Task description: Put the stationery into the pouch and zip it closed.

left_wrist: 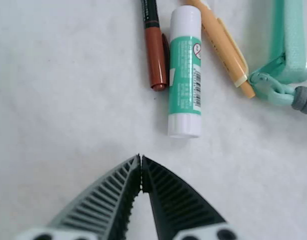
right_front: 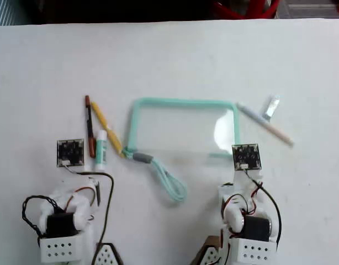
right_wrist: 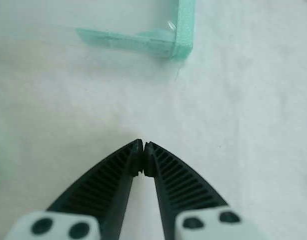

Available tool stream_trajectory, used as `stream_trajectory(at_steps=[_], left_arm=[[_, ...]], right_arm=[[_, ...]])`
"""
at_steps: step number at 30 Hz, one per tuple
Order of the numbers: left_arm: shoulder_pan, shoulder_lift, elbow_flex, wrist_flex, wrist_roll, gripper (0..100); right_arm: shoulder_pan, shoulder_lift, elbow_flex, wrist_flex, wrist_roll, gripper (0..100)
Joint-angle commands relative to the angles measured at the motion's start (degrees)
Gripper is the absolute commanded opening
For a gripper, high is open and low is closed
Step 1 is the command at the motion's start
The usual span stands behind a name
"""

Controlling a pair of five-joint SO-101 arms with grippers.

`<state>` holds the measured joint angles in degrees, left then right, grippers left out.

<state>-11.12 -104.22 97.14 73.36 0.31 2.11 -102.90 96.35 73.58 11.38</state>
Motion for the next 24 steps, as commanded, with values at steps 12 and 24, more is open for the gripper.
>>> stream_trajectory(at_steps=[12, 24], left_arm=[[-0.5, -0.4, -0.2, 0.4, 0.5, 2], [-0.3, -0.4, -0.2, 0.4, 0.6, 2]], right_arm=[[0.1, -0.4, 0.5, -0.7, -0.4, 1.8], [0.0, -0.4, 0.5, -0.7, -0.5, 1.8]])
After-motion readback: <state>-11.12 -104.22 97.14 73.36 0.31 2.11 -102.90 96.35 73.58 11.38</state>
